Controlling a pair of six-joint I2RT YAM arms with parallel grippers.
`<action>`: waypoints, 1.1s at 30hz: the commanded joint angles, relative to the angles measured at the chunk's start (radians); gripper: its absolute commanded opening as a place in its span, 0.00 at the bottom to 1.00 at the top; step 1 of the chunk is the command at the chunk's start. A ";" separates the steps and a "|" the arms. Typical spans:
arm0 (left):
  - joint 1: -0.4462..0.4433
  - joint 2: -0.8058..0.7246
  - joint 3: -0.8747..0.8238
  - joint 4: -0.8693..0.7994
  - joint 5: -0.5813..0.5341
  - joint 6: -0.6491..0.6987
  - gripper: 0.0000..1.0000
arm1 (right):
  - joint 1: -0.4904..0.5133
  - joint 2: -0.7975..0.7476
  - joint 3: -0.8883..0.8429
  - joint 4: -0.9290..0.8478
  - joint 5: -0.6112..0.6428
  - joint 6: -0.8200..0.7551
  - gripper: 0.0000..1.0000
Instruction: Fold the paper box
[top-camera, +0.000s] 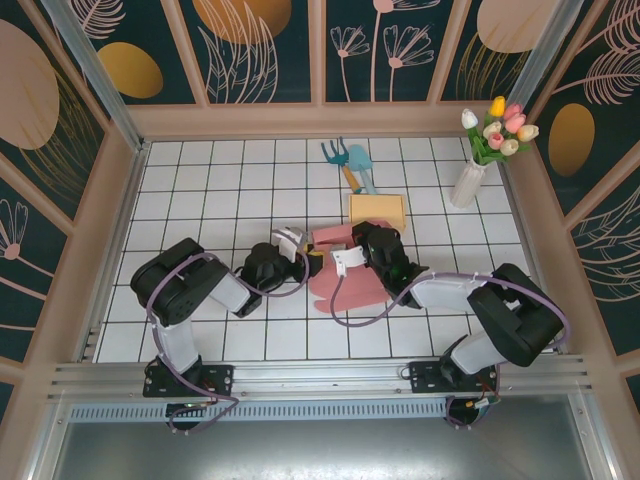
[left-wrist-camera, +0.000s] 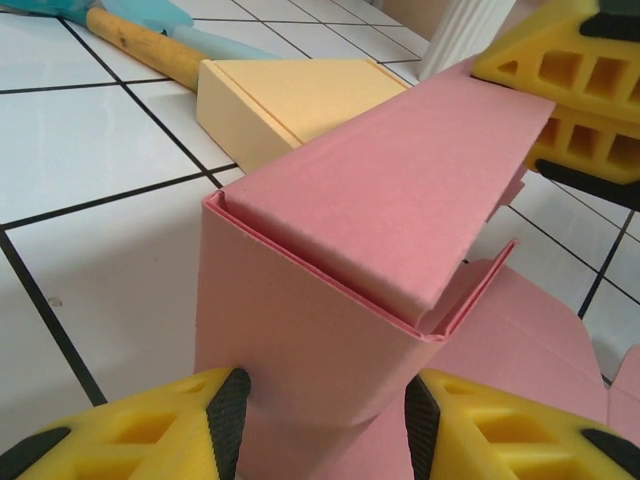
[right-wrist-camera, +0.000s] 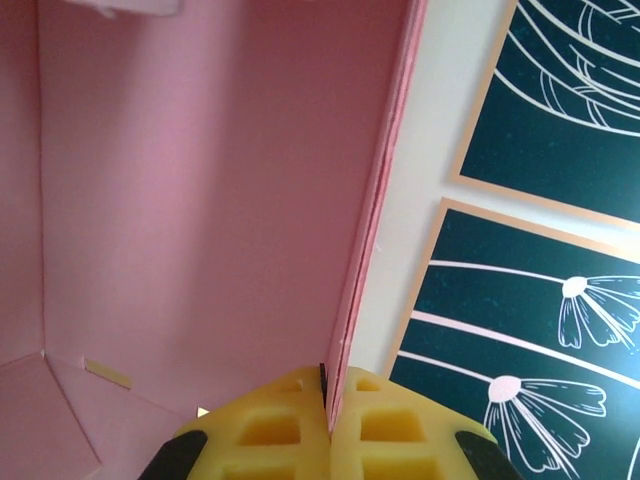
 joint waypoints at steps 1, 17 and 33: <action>0.000 0.025 0.032 0.005 -0.096 -0.017 0.48 | 0.034 0.042 -0.045 -0.082 -0.011 -0.104 0.00; -0.016 0.091 0.122 -0.053 -0.314 -0.045 0.48 | 0.055 0.071 -0.052 -0.114 0.012 -0.128 0.00; -0.025 0.111 0.203 -0.449 -1.024 -0.212 0.00 | 0.029 0.051 -0.022 -0.188 0.043 -0.037 0.00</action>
